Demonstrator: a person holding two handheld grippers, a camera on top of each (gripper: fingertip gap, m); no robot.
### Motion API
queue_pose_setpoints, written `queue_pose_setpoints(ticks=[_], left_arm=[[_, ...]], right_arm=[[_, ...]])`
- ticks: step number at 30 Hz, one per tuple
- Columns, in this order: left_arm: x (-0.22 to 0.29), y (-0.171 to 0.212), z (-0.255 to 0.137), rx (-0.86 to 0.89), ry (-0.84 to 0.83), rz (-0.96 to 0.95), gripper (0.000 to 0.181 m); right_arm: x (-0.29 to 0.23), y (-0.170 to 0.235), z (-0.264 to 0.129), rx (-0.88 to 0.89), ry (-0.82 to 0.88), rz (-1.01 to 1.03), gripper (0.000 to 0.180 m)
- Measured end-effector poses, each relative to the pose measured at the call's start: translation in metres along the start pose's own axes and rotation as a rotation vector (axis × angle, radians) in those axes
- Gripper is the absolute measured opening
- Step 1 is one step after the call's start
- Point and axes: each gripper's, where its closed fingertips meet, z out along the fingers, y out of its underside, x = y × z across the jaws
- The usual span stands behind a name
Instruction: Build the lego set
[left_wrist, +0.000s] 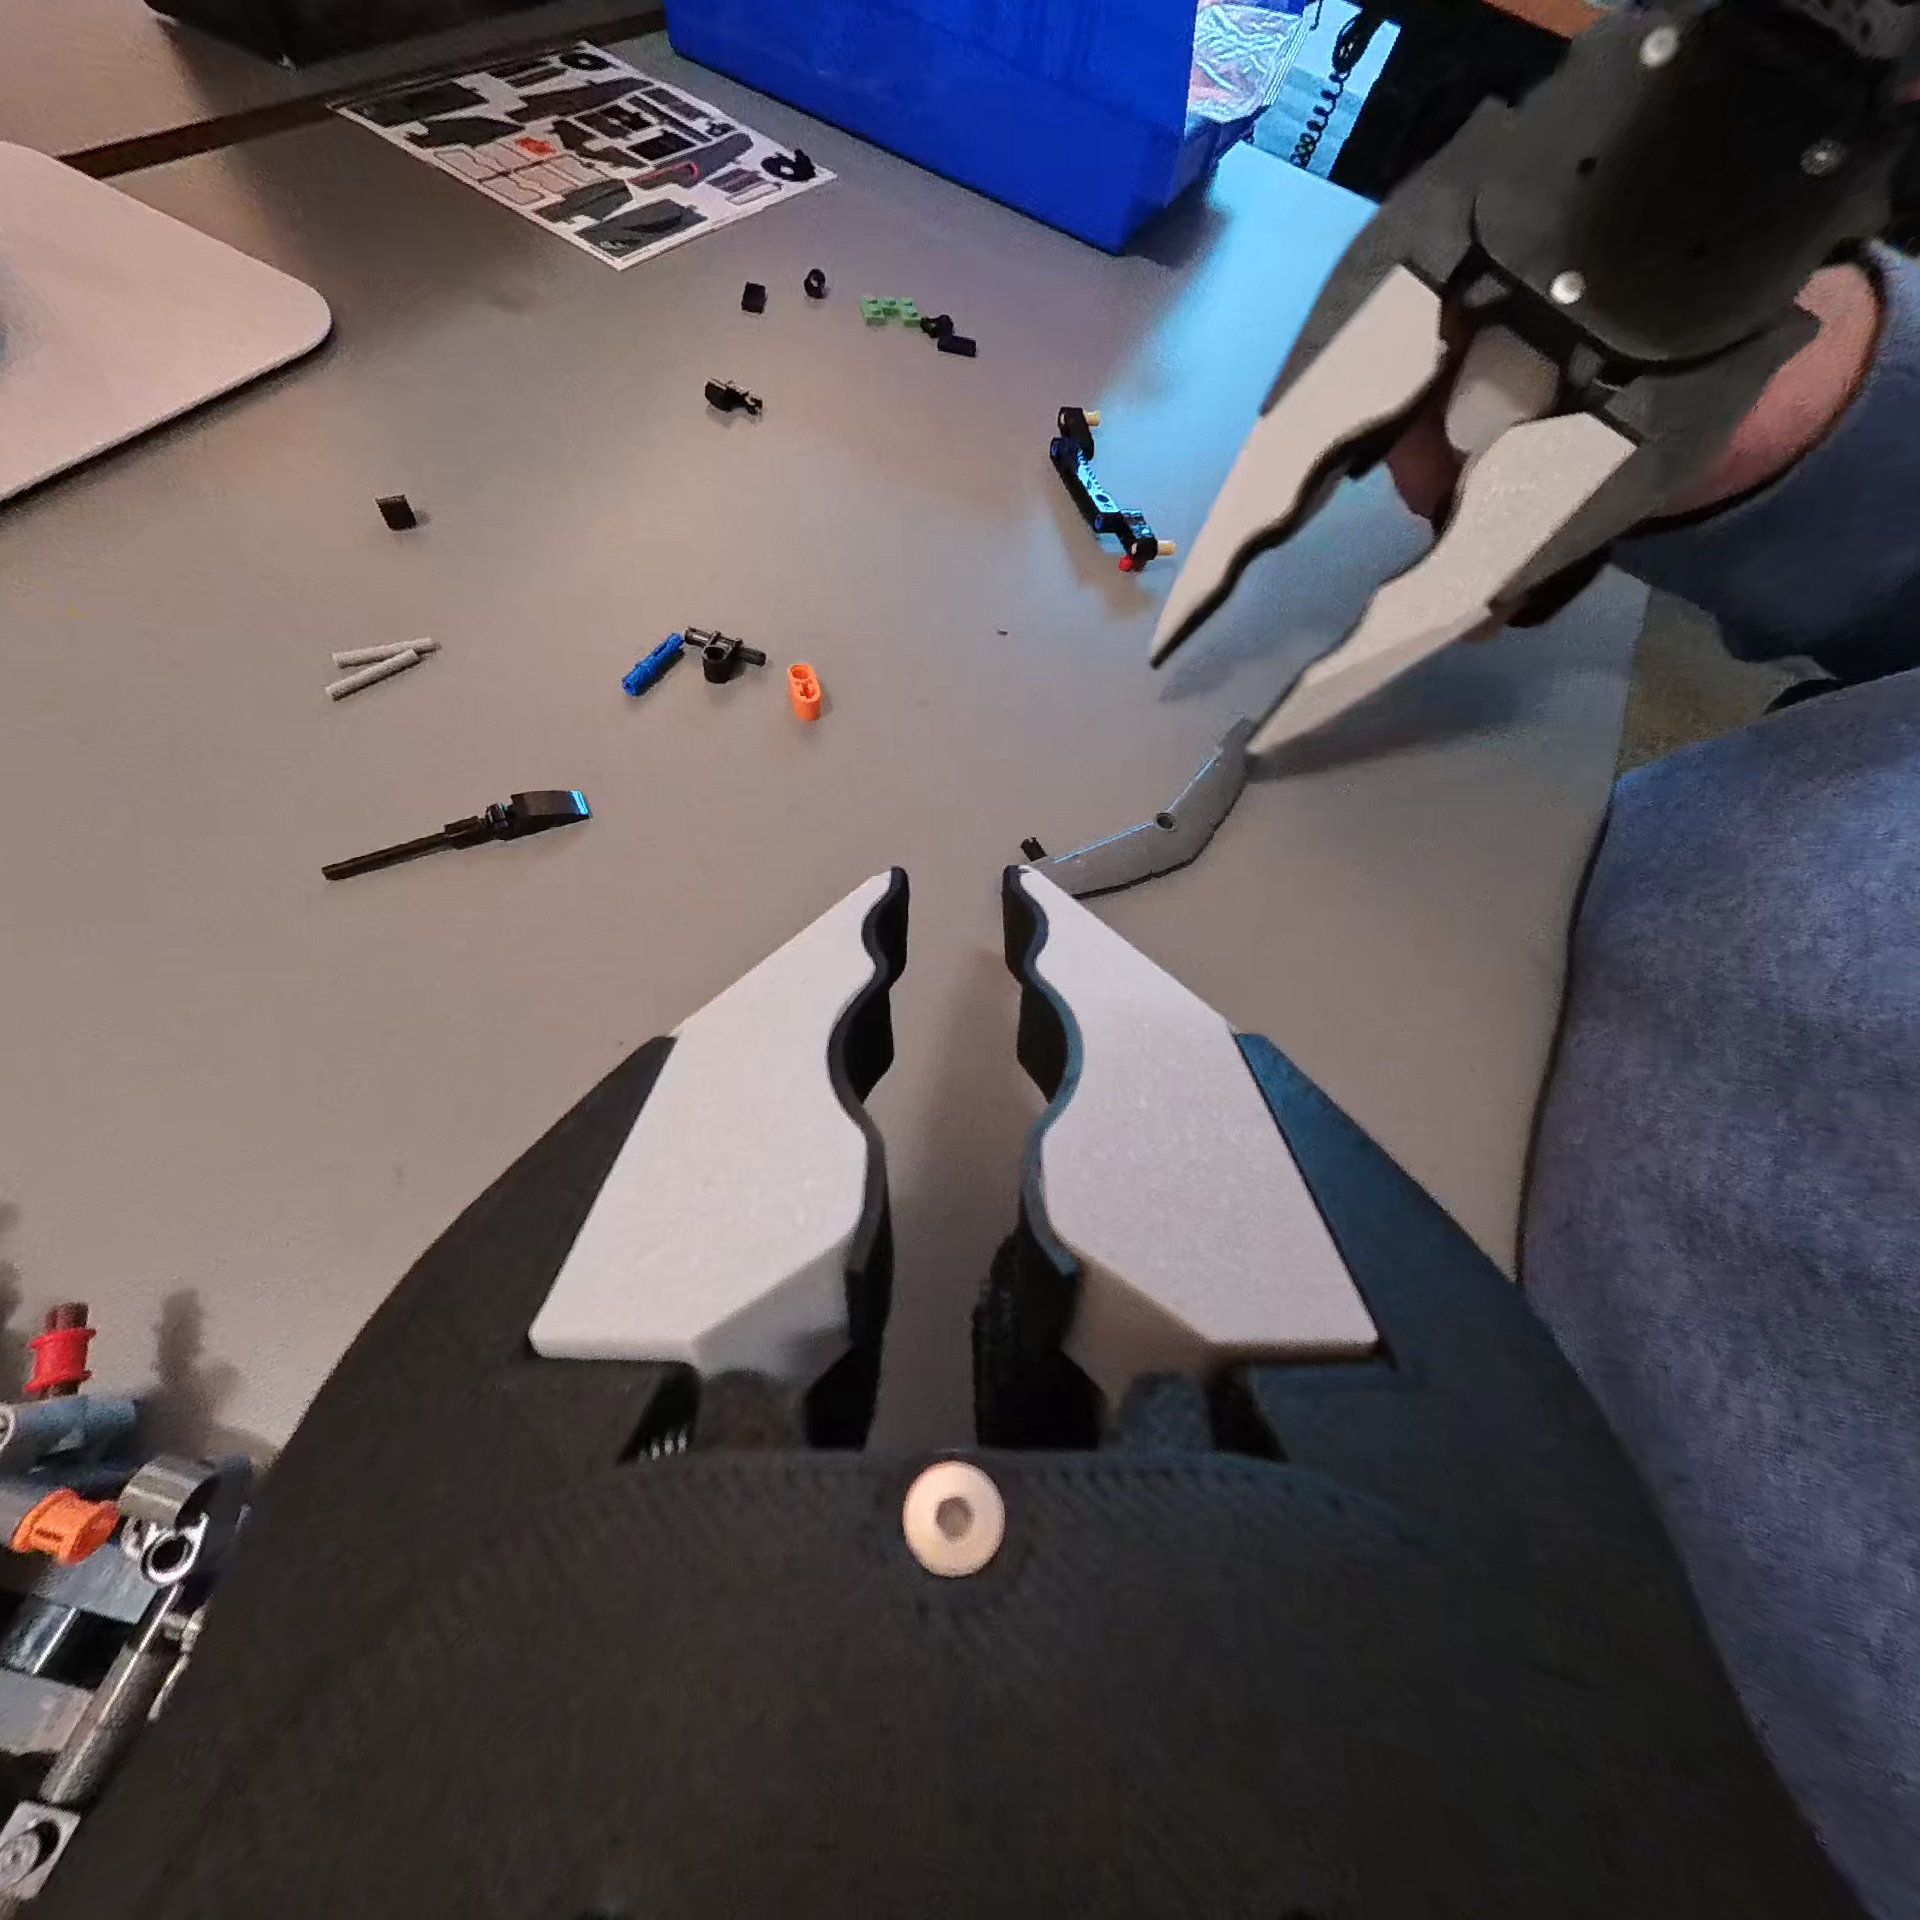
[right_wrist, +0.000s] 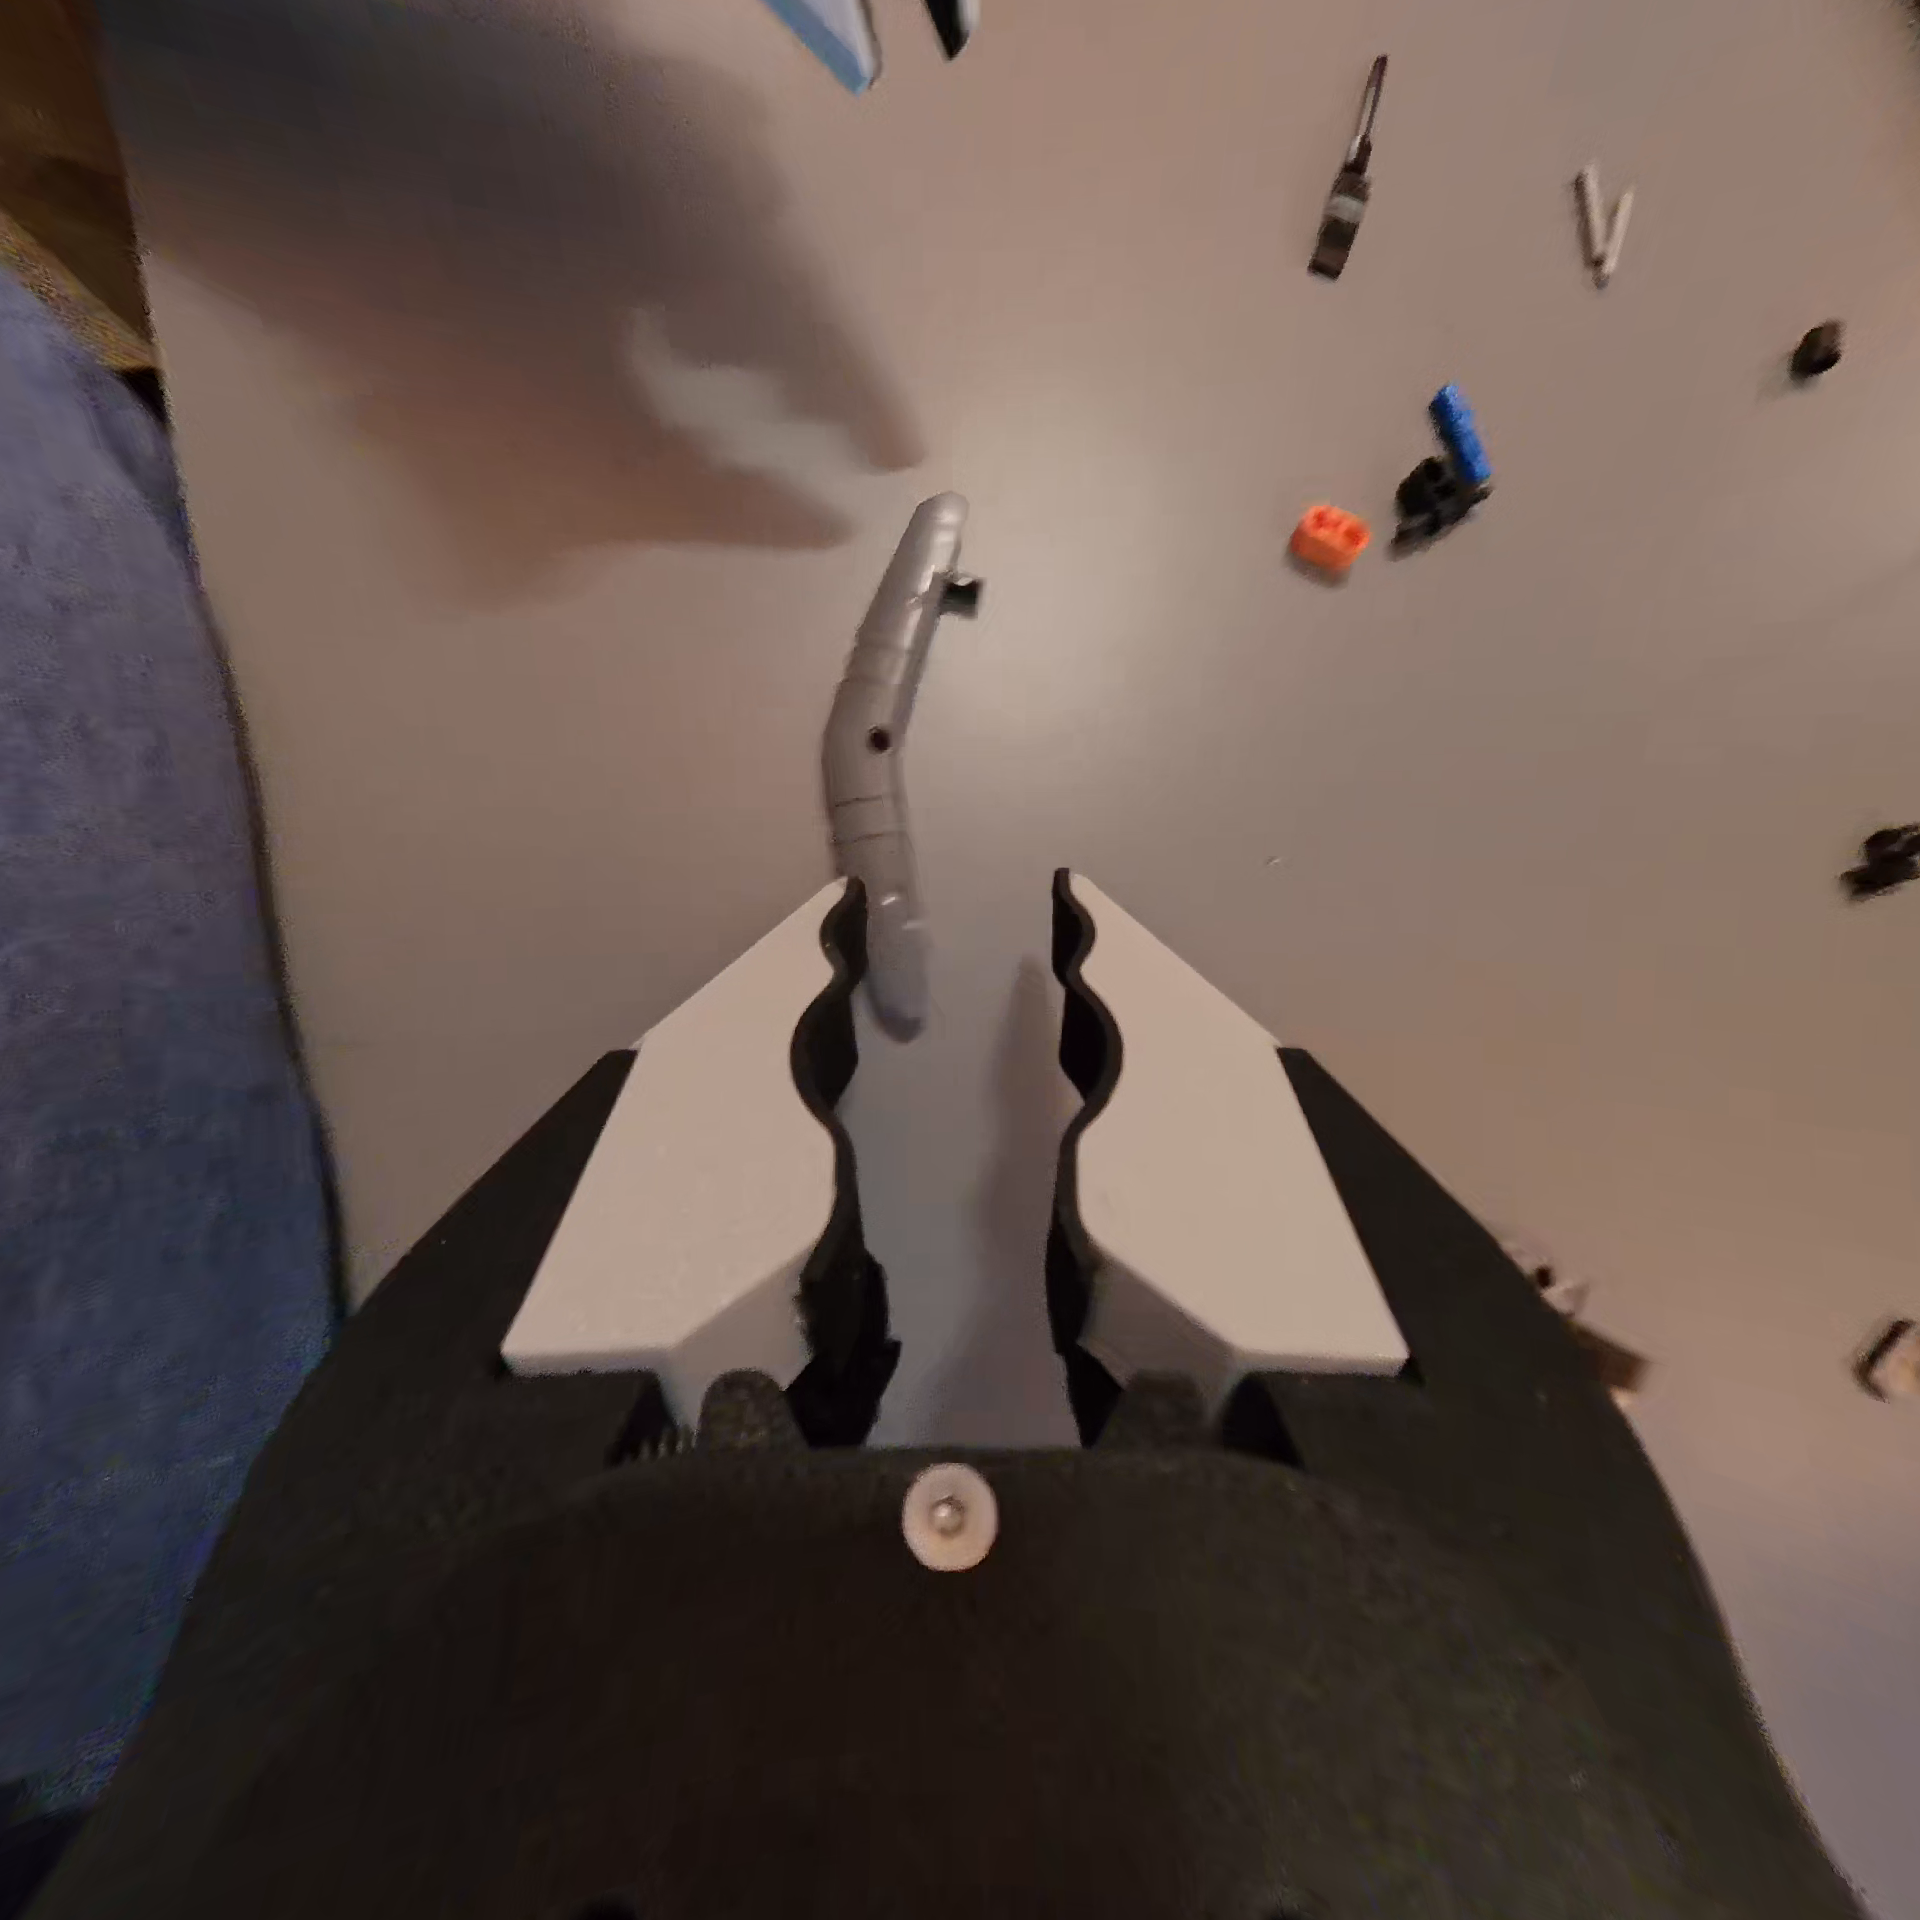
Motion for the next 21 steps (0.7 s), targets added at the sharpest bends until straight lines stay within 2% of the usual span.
queue_pose_setpoints(ticks=[6, 10, 13, 16, 19, 21], left_arm=[[0.0, 0.001, 0.001, 0.001, -0.005, -0.001, 0.015], [0.0, 0.004, 0.002, -0.009, -0.006, 0.003, 0.016], [-0.002, 0.007, 0.004, -0.017, -0.001, 0.0, 0.015], [0.001, 0.007, 0.008, -0.014, 0.025, -0.008, 0.015], [0.004, 0.007, 0.012, -0.023, 0.035, -0.003, 0.015], [0.005, 0.007, 0.014, -0.026, 0.039, -0.005, 0.015]], right_arm=[[0.069, -0.045, 0.012, 0.044, 0.031, -0.003, 0.031], [0.139, -0.057, -0.02, 0.095, 0.149, 0.075, 0.031], [0.173, -0.039, -0.058, 0.096, 0.19, 0.174, 0.031], [0.177, -0.007, -0.083, 0.049, 0.167, 0.215, 0.029], [0.162, 0.021, -0.083, -0.019, 0.114, 0.196, 0.028], [0.145, 0.019, -0.066, -0.014, 0.051, 0.167, 0.027]])
